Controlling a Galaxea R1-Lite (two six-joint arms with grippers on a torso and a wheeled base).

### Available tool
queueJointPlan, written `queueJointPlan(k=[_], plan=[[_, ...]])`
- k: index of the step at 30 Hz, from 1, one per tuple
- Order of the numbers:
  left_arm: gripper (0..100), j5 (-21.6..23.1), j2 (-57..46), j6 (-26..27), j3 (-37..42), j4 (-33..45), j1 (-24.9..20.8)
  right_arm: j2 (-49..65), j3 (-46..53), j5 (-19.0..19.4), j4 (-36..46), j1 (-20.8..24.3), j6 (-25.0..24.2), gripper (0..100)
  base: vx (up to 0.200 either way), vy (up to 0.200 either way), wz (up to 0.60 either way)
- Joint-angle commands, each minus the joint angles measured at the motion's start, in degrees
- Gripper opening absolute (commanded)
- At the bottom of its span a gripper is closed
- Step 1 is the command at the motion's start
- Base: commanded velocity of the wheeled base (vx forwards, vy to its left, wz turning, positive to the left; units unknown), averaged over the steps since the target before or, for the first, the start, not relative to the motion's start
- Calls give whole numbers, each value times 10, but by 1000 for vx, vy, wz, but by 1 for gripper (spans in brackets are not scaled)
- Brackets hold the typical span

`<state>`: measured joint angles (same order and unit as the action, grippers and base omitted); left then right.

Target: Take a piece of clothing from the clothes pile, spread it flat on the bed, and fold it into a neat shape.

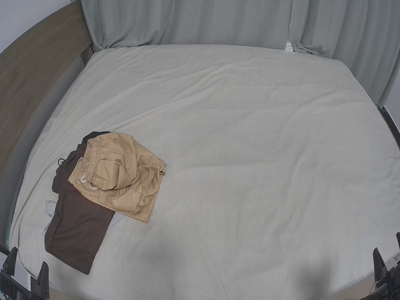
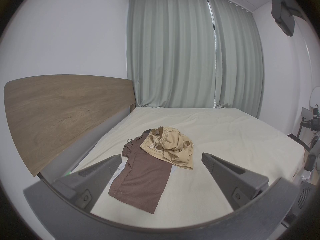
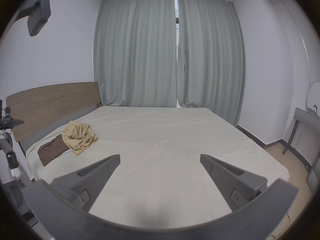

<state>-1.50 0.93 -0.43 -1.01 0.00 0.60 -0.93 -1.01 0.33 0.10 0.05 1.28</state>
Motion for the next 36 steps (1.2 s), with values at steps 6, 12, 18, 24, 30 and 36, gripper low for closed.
queueJointPlan(k=[6,12,18,24,30,36], plan=[[100,-2,-8,-4,10,0,0,9,10,2,1,0,-11,100,0,0,0],[100,0,-8,-3,10,-3,0,9,10,1,1,0,-14,100,0,0,0],[100,7,7,-30,-86,-47,4,9,9,3,1,0,-10,100,0,0,0],[100,19,39,-36,-101,-19,-14,9,10,2,1,0,-13,100,0,0,0],[100,35,74,-38,-102,-15,-25,9,10,3,1,0,-12,100,0,0,0],[100,52,156,-75,-137,-18,-52,9,9,3,1,1,-12,100,0,0,0]])
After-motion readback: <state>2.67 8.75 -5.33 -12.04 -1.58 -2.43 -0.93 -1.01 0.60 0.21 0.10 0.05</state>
